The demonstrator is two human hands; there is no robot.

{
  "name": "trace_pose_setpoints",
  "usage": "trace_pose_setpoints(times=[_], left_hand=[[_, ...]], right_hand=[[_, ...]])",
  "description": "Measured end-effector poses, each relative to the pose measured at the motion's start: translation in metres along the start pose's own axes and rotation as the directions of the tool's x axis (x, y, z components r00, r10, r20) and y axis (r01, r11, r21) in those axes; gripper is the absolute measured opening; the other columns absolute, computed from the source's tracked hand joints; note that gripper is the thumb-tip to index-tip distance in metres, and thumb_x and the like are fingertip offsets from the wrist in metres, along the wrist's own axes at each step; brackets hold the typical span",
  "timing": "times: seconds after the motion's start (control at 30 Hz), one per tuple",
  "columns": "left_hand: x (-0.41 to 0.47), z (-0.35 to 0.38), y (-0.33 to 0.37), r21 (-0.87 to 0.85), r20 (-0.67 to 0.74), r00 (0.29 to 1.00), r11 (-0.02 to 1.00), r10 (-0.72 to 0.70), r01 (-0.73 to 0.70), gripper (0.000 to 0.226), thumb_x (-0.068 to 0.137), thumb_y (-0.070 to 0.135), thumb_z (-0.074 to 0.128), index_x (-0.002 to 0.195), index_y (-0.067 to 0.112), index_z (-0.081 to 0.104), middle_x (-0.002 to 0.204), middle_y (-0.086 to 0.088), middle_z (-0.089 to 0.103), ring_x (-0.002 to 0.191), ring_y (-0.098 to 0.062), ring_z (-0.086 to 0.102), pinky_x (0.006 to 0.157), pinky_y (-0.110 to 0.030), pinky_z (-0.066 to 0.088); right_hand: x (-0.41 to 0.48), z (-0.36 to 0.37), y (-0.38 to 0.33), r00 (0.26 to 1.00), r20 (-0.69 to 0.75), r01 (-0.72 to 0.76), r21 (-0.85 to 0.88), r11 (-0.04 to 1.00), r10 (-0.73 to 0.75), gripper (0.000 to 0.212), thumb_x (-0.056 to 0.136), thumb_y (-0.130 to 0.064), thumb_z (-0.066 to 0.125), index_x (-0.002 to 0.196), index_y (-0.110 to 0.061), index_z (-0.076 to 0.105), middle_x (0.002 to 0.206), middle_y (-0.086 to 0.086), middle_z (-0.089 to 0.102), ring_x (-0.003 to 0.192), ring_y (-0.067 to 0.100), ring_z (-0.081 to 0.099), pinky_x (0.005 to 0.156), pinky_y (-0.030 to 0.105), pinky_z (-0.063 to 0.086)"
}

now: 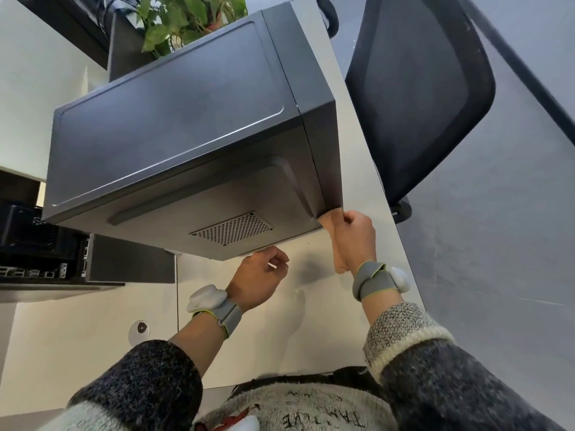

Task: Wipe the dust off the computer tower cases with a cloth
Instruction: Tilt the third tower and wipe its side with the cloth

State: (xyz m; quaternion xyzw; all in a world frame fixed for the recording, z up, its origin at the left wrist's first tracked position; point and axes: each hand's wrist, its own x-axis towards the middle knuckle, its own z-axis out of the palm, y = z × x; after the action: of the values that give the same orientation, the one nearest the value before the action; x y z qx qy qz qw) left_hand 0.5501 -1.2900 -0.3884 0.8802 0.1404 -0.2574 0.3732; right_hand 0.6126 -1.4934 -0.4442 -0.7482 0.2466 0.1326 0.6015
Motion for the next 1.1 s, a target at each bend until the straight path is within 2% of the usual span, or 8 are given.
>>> trace_pose_setpoints(times=[0.17, 0.37, 0.47, 0.57, 0.83, 0.9, 0.97, 1.1], left_hand=[[-0.002, 0.005, -0.009, 0.018, 0.014, 1.000, 1.000, -0.024, 0.023, 0.013, 0.096, 0.021, 0.062, 0.099, 0.031, 0.071, 0.103, 0.006, 0.072, 0.086, -0.017, 0.071, 0.083, -0.042, 0.061], [-0.003, 0.006, -0.012, -0.012, 0.022, 0.999, 0.999, -0.037, 0.037, 0.012, 0.096, 0.022, 0.063, 0.098, 0.031, 0.071, 0.101, 0.007, 0.072, 0.086, -0.020, 0.071, 0.083, -0.043, 0.060], [-0.001, 0.002, -0.014, -0.035, 0.001, 0.999, 0.999, -0.036, 0.036, 0.011, 0.094, 0.025, 0.064, 0.096, 0.033, 0.071, 0.101, 0.007, 0.072, 0.087, -0.020, 0.072, 0.083, -0.044, 0.061], [0.000, 0.000, -0.018, -0.025, -0.003, 0.999, 0.999, -0.047, 0.047, 0.010, 0.094, 0.026, 0.064, 0.096, 0.035, 0.070, 0.100, 0.008, 0.072, 0.087, -0.018, 0.072, 0.082, -0.044, 0.061], [-0.002, 0.000, -0.025, 0.038, 0.024, 0.998, 0.998, -0.060, 0.059, 0.011, 0.093, 0.026, 0.063, 0.097, 0.033, 0.071, 0.101, 0.008, 0.072, 0.089, -0.018, 0.072, 0.085, -0.044, 0.060], [-0.001, -0.002, -0.023, 0.039, 0.019, 0.998, 0.998, -0.059, 0.058, 0.010, 0.093, 0.028, 0.064, 0.097, 0.034, 0.071, 0.101, 0.008, 0.072, 0.090, -0.018, 0.072, 0.086, -0.044, 0.060], [0.001, -0.002, -0.021, 0.027, 0.022, 0.998, 0.998, -0.050, 0.050, 0.010, 0.092, 0.029, 0.064, 0.096, 0.034, 0.071, 0.101, 0.008, 0.072, 0.089, -0.018, 0.072, 0.086, -0.045, 0.060], [0.006, -0.001, -0.018, 0.023, 0.033, 0.999, 0.999, -0.044, 0.043, 0.009, 0.092, 0.030, 0.065, 0.096, 0.035, 0.071, 0.099, 0.010, 0.071, 0.089, -0.018, 0.072, 0.086, -0.044, 0.060]], right_hand=[[-0.011, -0.004, -0.012, 0.986, -0.038, 0.165, 0.110, 0.980, -0.162, 0.035, 0.103, -0.047, 0.060, 0.085, -0.018, 0.065, 0.070, -0.008, 0.062, 0.064, 0.008, 0.055, 0.058, 0.025, 0.049], [0.017, -0.003, 0.016, 0.998, -0.033, -0.048, -0.049, 0.998, 0.046, 0.044, 0.105, -0.039, 0.051, 0.067, -0.017, 0.053, 0.064, 0.002, 0.055, 0.069, 0.029, 0.051, 0.062, 0.036, 0.040], [0.018, -0.005, 0.005, 0.999, -0.028, -0.026, -0.026, 0.999, 0.025, 0.042, 0.101, -0.032, 0.055, 0.063, -0.018, 0.045, 0.059, -0.001, 0.046, 0.064, 0.025, 0.042, 0.058, 0.035, 0.035], [0.012, -0.004, 0.008, 0.999, -0.014, 0.045, 0.056, 0.997, -0.044, 0.039, 0.100, -0.040, 0.059, 0.069, -0.017, 0.052, 0.062, -0.005, 0.051, 0.062, 0.020, 0.046, 0.057, 0.033, 0.039], [0.034, 0.013, 0.033, 0.990, -0.078, -0.135, -0.273, 0.953, 0.118, 0.044, 0.100, -0.042, 0.045, 0.084, -0.011, 0.071, 0.082, 0.010, 0.070, 0.080, 0.039, 0.064, 0.073, 0.038, 0.051], [0.033, 0.013, 0.029, 0.991, -0.042, -0.137, -0.239, 0.961, 0.131, 0.043, 0.094, -0.043, 0.046, 0.082, -0.013, 0.074, 0.078, 0.008, 0.072, 0.078, 0.039, 0.066, 0.072, 0.038, 0.055], [0.024, 0.008, 0.022, 0.993, 0.014, -0.112, -0.134, 0.985, 0.115, 0.037, 0.093, -0.041, 0.053, 0.071, -0.017, 0.069, 0.062, -0.001, 0.065, 0.063, 0.029, 0.062, 0.059, 0.032, 0.049], [0.002, 0.006, 0.011, 0.997, 0.051, 0.053, 0.078, 0.995, -0.058, 0.039, 0.099, -0.044, 0.062, 0.070, -0.019, 0.060, 0.053, -0.015, 0.055, 0.057, 0.014, 0.051, 0.056, 0.028, 0.044]])
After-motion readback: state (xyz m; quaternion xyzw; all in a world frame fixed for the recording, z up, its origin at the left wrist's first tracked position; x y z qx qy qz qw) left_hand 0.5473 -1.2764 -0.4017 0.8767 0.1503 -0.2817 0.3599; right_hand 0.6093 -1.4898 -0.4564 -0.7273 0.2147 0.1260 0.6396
